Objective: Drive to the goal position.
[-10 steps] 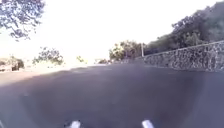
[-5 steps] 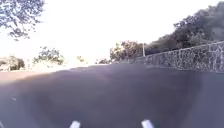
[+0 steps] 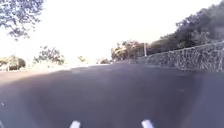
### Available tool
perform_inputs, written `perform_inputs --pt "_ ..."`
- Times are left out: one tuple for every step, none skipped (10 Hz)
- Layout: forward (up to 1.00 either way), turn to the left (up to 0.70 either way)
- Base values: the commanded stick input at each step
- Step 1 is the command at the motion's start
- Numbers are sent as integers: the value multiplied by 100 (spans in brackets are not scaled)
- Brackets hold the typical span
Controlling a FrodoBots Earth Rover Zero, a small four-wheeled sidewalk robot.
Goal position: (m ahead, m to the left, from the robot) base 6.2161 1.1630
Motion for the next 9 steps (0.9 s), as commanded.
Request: perform_inputs --pt "70 0" --pt "70 0" --pt "70 0" --pt "70 0" --pt "70 0" --pt "70 0" --pt "70 0" --pt "70 0" --pt "70 0"
